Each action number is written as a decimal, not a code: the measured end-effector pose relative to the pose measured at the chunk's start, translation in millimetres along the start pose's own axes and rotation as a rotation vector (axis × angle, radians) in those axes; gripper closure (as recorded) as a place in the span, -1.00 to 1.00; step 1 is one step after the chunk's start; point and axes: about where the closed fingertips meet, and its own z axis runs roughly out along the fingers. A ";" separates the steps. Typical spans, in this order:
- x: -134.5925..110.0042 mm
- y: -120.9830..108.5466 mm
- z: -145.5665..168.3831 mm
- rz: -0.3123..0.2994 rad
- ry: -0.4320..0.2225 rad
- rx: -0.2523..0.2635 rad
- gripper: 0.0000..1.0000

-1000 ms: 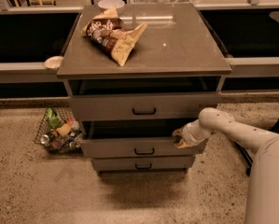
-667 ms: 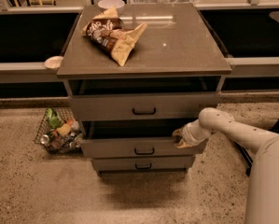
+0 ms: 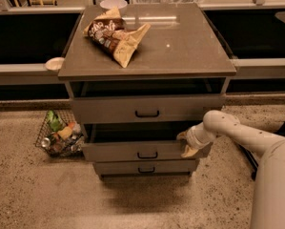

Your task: Open middle drawer

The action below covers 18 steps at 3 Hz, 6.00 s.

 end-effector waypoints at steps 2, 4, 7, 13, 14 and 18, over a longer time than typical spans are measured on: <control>-5.5 3.8 2.5 0.004 -0.015 -0.018 -1.00; -25.5 28.9 -2.9 0.125 -0.104 -0.158 -1.00; -41.0 62.0 -8.5 0.240 -0.159 -0.241 0.29; -66.6 88.3 -18.4 0.308 -0.268 -0.227 0.96; -66.6 88.3 -18.4 0.308 -0.268 -0.227 0.52; -72.9 116.3 -15.8 0.316 -0.248 -0.276 -1.00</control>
Offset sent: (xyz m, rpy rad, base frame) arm -0.0076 0.0071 0.0012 0.0173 0.0362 0.0102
